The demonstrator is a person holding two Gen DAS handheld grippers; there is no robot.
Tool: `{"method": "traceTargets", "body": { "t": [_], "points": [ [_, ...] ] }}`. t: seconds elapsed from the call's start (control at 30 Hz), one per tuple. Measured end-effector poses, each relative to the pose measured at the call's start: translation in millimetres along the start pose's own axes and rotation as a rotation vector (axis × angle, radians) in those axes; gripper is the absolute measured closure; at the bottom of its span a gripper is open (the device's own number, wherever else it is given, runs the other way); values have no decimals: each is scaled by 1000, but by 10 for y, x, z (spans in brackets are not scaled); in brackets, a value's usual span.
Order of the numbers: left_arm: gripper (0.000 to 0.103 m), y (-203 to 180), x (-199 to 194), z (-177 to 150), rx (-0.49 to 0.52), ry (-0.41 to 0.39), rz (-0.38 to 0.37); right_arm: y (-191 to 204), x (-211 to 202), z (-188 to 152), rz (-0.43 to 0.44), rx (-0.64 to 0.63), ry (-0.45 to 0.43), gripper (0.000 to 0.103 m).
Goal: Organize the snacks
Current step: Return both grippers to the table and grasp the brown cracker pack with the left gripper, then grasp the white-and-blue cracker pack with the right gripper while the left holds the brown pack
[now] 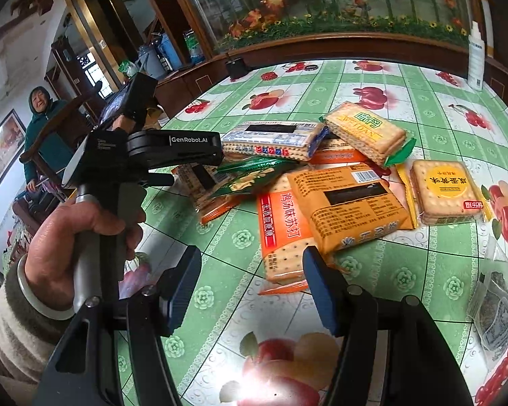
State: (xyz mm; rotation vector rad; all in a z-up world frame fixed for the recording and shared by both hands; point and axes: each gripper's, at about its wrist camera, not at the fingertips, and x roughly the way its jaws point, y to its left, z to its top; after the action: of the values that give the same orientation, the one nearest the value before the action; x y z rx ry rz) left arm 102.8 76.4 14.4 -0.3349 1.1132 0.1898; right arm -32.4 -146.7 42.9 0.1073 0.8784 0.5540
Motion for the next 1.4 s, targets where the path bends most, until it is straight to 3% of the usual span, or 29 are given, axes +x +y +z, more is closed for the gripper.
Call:
{"method": "traceTargets", "body": {
  "t": [0.17,0.3,0.6,0.8,1.03,1.27,1.4],
  "points": [
    [12,-126,23,-38,98,5,26,-2,-4,9,-1,0,4,41],
    [12,-16,-33,-120,164,42,27,17,-43,62,1,-8,-9,41],
    [12,182,-135,-164,119,50,-14,15,14,247,6,-40,-24,37],
    [11,142,-130,-191,135,48,-7,101,150,569,-17,-177,-55,37],
    [11,147,-130,-200,132,42,-4,140,631,951,-59,-356,40,35],
    [11,144,-136,-194,129,52,-17,113,940,1129,-46,-486,125,31],
    [11,141,-141,-201,128,50,-22,239,1027,1181,-53,-630,143,27]
  ]
}}
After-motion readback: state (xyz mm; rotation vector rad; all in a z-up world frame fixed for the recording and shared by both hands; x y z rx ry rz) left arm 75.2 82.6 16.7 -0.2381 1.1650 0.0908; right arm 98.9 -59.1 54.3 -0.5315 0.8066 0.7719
